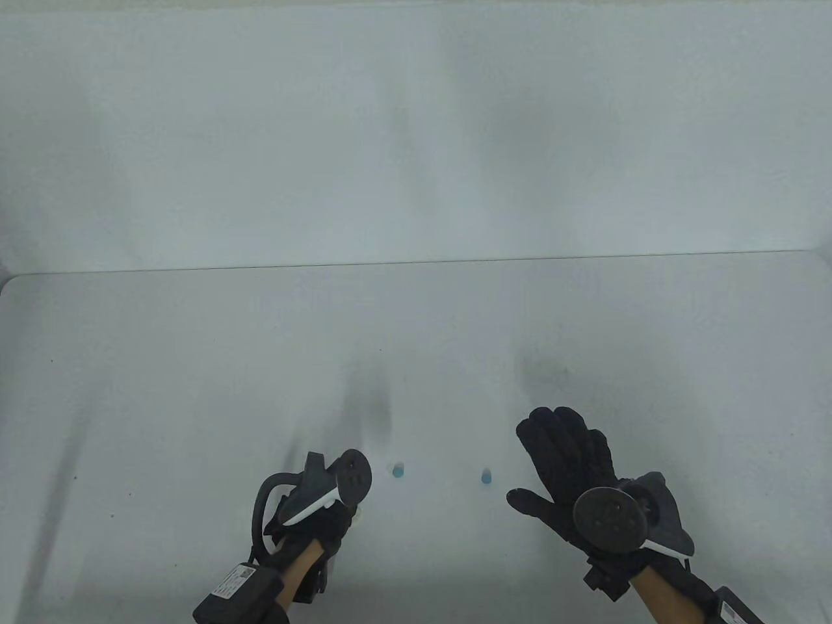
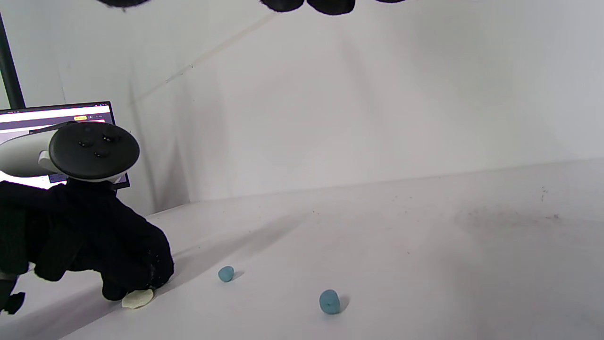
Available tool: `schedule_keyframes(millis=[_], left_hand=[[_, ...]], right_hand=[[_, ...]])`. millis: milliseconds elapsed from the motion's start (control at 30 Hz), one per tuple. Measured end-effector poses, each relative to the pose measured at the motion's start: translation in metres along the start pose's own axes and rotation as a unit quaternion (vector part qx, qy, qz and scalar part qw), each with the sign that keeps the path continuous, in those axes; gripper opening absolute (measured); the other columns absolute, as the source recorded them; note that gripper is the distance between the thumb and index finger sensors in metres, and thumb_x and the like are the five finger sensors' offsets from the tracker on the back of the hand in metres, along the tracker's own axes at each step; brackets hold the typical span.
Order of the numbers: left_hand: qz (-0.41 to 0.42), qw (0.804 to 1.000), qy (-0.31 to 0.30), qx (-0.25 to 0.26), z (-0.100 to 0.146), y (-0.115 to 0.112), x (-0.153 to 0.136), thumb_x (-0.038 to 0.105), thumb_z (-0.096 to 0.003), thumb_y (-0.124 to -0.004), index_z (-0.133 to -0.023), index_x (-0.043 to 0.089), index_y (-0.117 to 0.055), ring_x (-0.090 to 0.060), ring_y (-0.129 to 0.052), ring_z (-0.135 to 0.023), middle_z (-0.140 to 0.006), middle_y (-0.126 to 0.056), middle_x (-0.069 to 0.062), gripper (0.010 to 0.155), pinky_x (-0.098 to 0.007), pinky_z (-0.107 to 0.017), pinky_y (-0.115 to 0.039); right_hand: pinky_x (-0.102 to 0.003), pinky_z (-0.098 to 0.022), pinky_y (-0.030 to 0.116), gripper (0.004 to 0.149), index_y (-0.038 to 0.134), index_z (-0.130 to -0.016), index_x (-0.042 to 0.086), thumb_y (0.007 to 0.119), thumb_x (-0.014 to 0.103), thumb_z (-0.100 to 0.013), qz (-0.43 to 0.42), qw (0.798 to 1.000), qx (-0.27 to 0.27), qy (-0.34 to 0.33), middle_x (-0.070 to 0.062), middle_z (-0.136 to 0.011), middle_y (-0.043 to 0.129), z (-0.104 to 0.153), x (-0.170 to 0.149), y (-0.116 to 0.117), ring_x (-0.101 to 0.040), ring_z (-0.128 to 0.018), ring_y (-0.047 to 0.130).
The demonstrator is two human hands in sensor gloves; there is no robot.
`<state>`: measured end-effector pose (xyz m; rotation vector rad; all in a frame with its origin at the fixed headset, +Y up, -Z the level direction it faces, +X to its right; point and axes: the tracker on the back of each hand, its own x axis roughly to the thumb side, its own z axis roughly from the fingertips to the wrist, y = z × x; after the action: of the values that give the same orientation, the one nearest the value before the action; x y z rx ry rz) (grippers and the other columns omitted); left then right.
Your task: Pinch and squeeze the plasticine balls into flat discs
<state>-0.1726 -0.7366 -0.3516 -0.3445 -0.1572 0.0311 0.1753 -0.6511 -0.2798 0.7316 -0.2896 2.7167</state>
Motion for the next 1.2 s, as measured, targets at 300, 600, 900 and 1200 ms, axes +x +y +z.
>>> schedule_keyframes(millis=[300, 600, 900, 1200], left_hand=[[0.052, 0.995, -0.046, 0.076, 0.005, 0.049, 0.016, 0.034, -0.0508, -0.080, -0.098, 0.011, -0.078, -0.027, -0.102, -0.061, -0.087, -0.089, -0.012, 0.052, -0.046, -0.053, -0.082], [-0.026, 0.993, -0.089, 0.068, -0.025, 0.044, 0.059, 0.036, -0.0504, -0.080, -0.103, 0.013, -0.073, -0.032, -0.096, -0.074, -0.097, -0.082, -0.015, 0.058, -0.050, -0.058, -0.079], [-0.125, 0.987, -0.097, 0.030, -0.050, 0.015, 0.073, 0.039, -0.0485, -0.082, -0.104, 0.017, -0.073, -0.033, -0.091, -0.082, -0.101, -0.081, -0.013, 0.060, -0.051, -0.062, -0.075], [-0.188, 0.975, -0.114, 0.040, -0.057, 0.005, 0.085, 0.037, -0.0468, -0.084, -0.099, 0.014, -0.076, -0.028, -0.096, -0.074, -0.092, -0.086, -0.011, 0.058, -0.041, -0.061, -0.081]], right_hand=[[-0.076, -0.069, 0.044, 0.083, 0.035, -0.117, 0.013, 0.050, 0.067, -0.055, 0.001, 1.000, 0.004, 0.000, -0.019, -0.123, 0.035, -0.001, 0.000, 0.001, -0.053, -0.110, 0.037], [-0.076, -0.069, 0.044, 0.083, 0.035, -0.117, 0.013, 0.050, 0.067, -0.055, 0.000, 1.000, -0.001, 0.001, -0.019, -0.123, 0.035, 0.000, -0.001, 0.000, -0.053, -0.110, 0.037], [-0.076, -0.069, 0.044, 0.083, 0.035, -0.117, 0.013, 0.050, 0.067, -0.055, 0.001, 1.000, -0.002, -0.002, -0.018, -0.123, 0.035, 0.001, -0.001, -0.001, -0.053, -0.110, 0.037], [-0.076, -0.069, 0.044, 0.083, 0.035, -0.117, 0.013, 0.050, 0.067, -0.055, 0.001, 1.000, -0.002, -0.004, -0.018, -0.123, 0.035, 0.002, -0.004, -0.003, -0.053, -0.110, 0.037]])
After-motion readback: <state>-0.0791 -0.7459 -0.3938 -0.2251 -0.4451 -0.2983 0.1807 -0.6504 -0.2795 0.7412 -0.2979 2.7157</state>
